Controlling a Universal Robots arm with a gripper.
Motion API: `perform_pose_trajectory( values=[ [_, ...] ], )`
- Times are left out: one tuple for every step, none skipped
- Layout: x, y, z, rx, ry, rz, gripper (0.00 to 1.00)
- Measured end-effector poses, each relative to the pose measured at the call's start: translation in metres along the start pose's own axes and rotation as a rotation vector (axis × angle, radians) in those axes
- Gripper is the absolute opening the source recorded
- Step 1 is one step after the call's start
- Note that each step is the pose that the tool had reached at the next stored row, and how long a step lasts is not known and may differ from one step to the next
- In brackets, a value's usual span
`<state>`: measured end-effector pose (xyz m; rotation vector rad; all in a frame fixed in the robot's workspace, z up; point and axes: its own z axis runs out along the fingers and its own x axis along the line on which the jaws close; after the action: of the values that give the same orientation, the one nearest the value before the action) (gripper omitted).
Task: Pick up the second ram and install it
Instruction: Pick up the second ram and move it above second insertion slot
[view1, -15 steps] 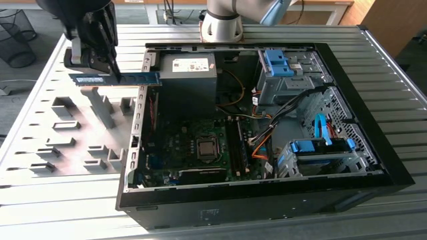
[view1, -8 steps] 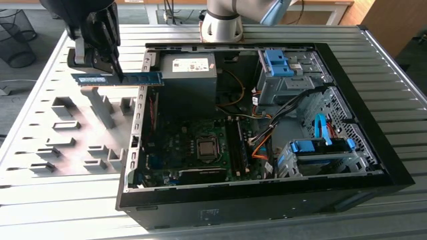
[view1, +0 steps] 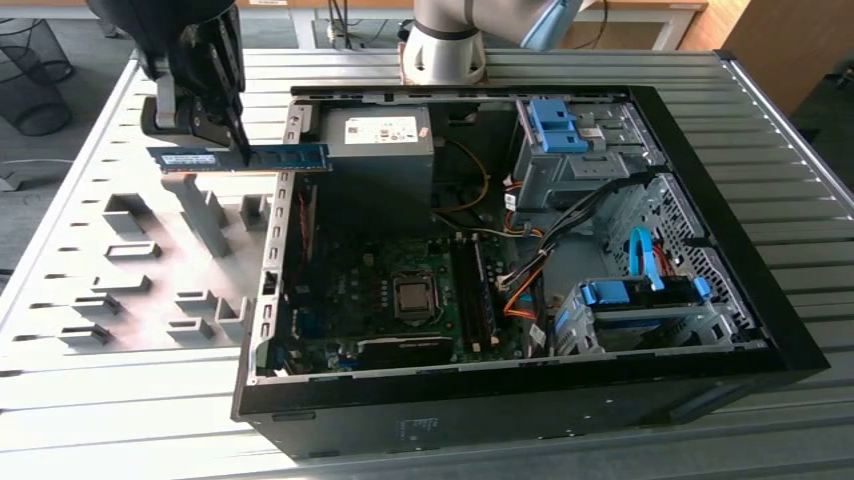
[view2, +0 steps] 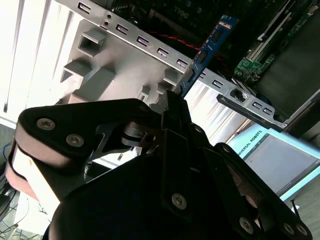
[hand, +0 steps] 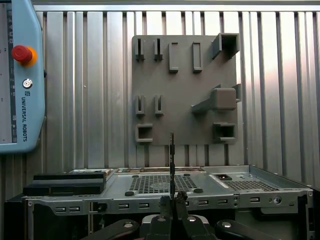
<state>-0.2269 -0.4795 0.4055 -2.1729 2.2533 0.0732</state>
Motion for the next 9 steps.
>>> perform_pose_trajectory(
  values=[
    [0.0000, -0.0005, 0.0000, 0.0000, 0.0000, 0.000, 0.14],
    [0.0000, -0.0010, 0.0000, 0.0000, 0.0000, 0.000, 0.14],
    [-0.0001, -0.0015, -0.0001, 0.0000, 0.0000, 0.000, 0.14],
    [-0.0001, -0.0021, -0.0001, 0.0000, 0.0001, 0.000, 0.14],
    [-0.0001, -0.0026, -0.0001, 0.0000, 0.0001, 0.000, 0.14],
    [-0.0001, -0.0030, -0.0001, 0.0000, 0.0000, 0.000, 0.14],
    [-0.0001, -0.0035, -0.0001, 0.0000, 0.0001, 0.000, 0.14],
    [-0.0001, -0.0041, -0.0002, -0.0001, 0.0001, 0.000, 0.14],
    [-0.0002, -0.0045, -0.0001, 0.0000, 0.0000, 0.000, 0.14]
  ],
)
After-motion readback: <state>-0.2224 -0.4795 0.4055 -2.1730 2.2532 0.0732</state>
